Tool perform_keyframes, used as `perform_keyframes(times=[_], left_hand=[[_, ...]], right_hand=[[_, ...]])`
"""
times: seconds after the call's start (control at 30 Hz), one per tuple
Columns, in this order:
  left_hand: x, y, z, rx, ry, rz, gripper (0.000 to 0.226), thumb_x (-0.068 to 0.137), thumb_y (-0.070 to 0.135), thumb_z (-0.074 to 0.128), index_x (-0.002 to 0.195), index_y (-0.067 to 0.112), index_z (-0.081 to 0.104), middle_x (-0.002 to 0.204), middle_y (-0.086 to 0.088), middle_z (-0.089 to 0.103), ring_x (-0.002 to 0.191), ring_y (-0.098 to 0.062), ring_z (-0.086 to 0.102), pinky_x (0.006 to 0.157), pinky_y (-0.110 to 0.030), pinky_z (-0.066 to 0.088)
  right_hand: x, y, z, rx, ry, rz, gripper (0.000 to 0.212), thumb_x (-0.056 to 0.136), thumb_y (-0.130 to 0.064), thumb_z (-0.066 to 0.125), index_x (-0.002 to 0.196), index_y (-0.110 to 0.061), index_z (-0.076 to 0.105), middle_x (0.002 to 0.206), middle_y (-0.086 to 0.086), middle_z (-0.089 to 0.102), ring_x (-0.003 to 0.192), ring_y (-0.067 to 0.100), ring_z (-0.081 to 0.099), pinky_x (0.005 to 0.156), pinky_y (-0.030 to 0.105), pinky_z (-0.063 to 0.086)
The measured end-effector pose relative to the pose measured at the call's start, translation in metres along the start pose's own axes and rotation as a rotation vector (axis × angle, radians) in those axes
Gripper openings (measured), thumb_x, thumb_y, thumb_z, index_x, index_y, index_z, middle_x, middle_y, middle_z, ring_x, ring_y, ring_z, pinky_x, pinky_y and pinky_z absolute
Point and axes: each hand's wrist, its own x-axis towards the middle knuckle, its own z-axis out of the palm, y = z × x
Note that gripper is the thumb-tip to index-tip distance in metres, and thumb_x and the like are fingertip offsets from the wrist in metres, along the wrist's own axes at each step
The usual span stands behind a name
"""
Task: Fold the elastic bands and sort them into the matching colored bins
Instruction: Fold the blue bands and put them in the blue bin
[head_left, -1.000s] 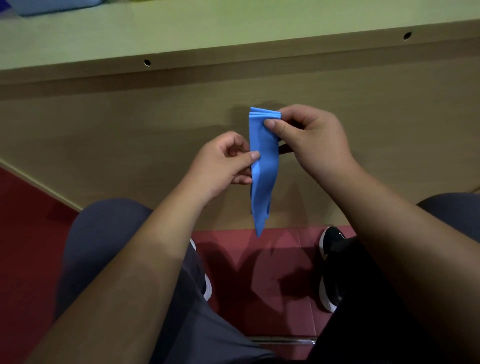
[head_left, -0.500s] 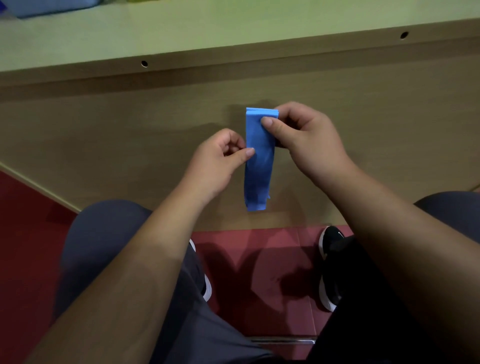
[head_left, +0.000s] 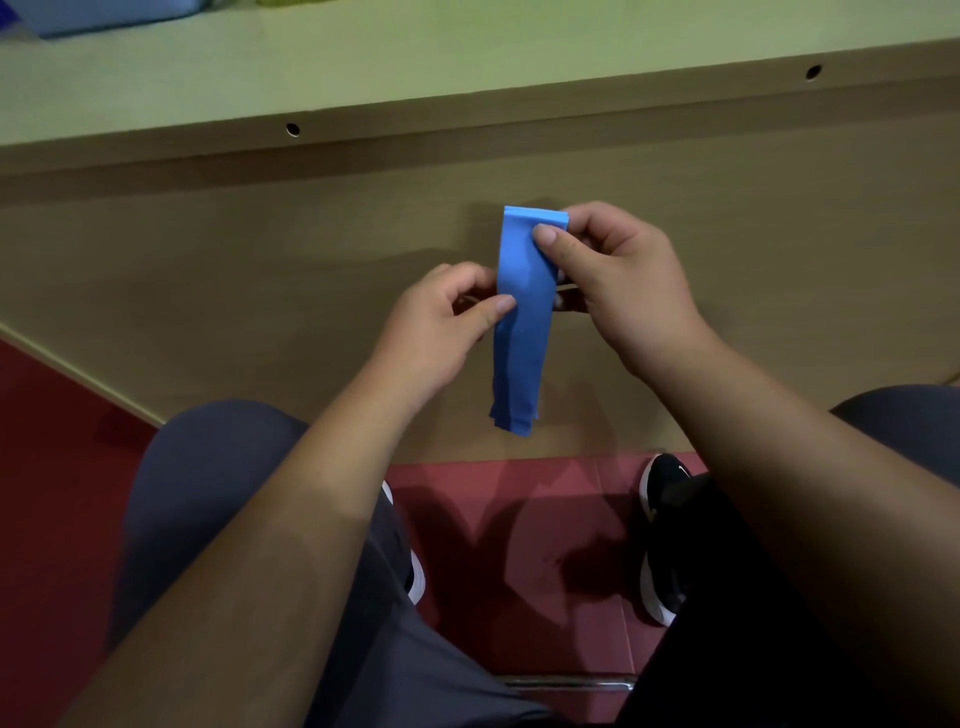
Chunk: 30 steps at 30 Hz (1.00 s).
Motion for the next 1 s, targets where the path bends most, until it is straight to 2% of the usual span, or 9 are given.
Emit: perform_keyframes(times=[0.07, 0.17, 0.27, 0.37, 0.5, 0.57, 0.7, 0.83, 1.0], left_hand=[[-0.001, 0.001, -0.001, 0.074, 0.005, 0.036, 0.011, 0.097, 0.023, 0.075, 0.092, 0.014, 0.070, 0.096, -0.010, 0.064, 0.080, -0.010, 0.056, 0.078, -0.027, 0.048], [-0.004, 0.004, 0.000, 0.069, -0.057, 0.029, 0.017, 0.100, 0.025, 0.072, 0.089, 0.013, 0.066, 0.082, -0.003, 0.061, 0.075, -0.008, 0.050, 0.073, -0.032, 0.046], [-0.005, 0.005, 0.004, -0.041, -0.076, 0.004, 0.017, 0.097, 0.032, 0.070, 0.101, 0.015, 0.069, 0.094, -0.014, 0.070, 0.084, -0.016, 0.062, 0.089, -0.050, 0.057], [-0.004, 0.010, 0.007, -0.149, -0.029, -0.008, 0.025, 0.091, 0.037, 0.073, 0.112, 0.023, 0.071, 0.105, -0.011, 0.074, 0.091, -0.016, 0.067, 0.095, -0.049, 0.057], [0.001, 0.015, 0.005, -0.236, 0.051, 0.034, 0.014, 0.098, 0.012, 0.072, 0.109, 0.020, 0.071, 0.091, 0.001, 0.073, 0.085, -0.012, 0.067, 0.080, -0.033, 0.059], [0.002, 0.016, 0.005, -0.247, 0.073, 0.037, 0.013, 0.099, 0.005, 0.070, 0.105, 0.017, 0.071, 0.084, 0.006, 0.071, 0.080, -0.012, 0.066, 0.075, -0.031, 0.059], [0.002, 0.021, 0.004, -0.278, 0.075, 0.040, 0.009, 0.101, 0.007, 0.068, 0.107, 0.014, 0.070, 0.083, 0.007, 0.068, 0.079, -0.013, 0.067, 0.073, -0.037, 0.060], [0.003, 0.028, 0.001, -0.324, 0.108, 0.041, 0.014, 0.102, 0.010, 0.067, 0.115, 0.015, 0.068, 0.092, -0.005, 0.066, 0.080, -0.014, 0.069, 0.068, -0.038, 0.061], [0.006, 0.027, -0.003, -0.299, 0.122, 0.064, 0.008, 0.098, 0.019, 0.071, 0.103, 0.025, 0.072, 0.089, -0.010, 0.064, 0.071, -0.019, 0.063, 0.060, -0.038, 0.054]], right_hand=[[0.000, -0.001, -0.002, -0.004, 0.010, -0.013, 0.009, 0.103, -0.018, 0.071, 0.103, -0.010, 0.073, 0.075, -0.006, 0.069, 0.077, 0.015, 0.067, 0.074, 0.044, 0.062], [-0.002, -0.002, -0.002, -0.014, 0.028, -0.042, 0.005, 0.102, -0.015, 0.071, 0.104, -0.012, 0.074, 0.079, -0.004, 0.073, 0.078, 0.013, 0.070, 0.074, 0.042, 0.064], [-0.003, -0.003, -0.002, -0.044, 0.046, -0.062, 0.005, 0.101, -0.014, 0.072, 0.103, -0.010, 0.074, 0.080, -0.002, 0.073, 0.076, 0.012, 0.067, 0.072, 0.041, 0.061], [-0.003, -0.003, -0.001, -0.070, 0.027, -0.063, 0.002, 0.101, -0.015, 0.073, 0.101, -0.013, 0.074, 0.077, -0.008, 0.072, 0.074, 0.009, 0.065, 0.068, 0.037, 0.059], [-0.004, -0.003, 0.000, -0.084, 0.002, -0.062, 0.003, 0.101, -0.015, 0.073, 0.099, -0.014, 0.074, 0.077, -0.010, 0.071, 0.074, 0.008, 0.067, 0.067, 0.036, 0.061], [-0.004, -0.004, 0.000, -0.077, 0.002, -0.059, 0.003, 0.101, -0.014, 0.073, 0.099, -0.014, 0.074, 0.078, -0.009, 0.072, 0.075, 0.007, 0.068, 0.066, 0.034, 0.061], [-0.003, -0.005, 0.000, -0.070, 0.001, -0.051, 0.004, 0.101, -0.014, 0.072, 0.099, -0.012, 0.074, 0.082, -0.005, 0.074, 0.077, 0.008, 0.069, 0.067, 0.034, 0.061], [-0.002, -0.004, 0.002, -0.072, -0.036, -0.036, 0.005, 0.101, -0.014, 0.072, 0.101, -0.010, 0.075, 0.085, 0.002, 0.076, 0.077, 0.011, 0.071, 0.066, 0.033, 0.062], [-0.003, -0.004, 0.005, -0.084, -0.066, -0.025, 0.007, 0.102, -0.014, 0.072, 0.103, -0.009, 0.076, 0.092, 0.013, 0.079, 0.078, 0.013, 0.073, 0.068, 0.036, 0.063]])
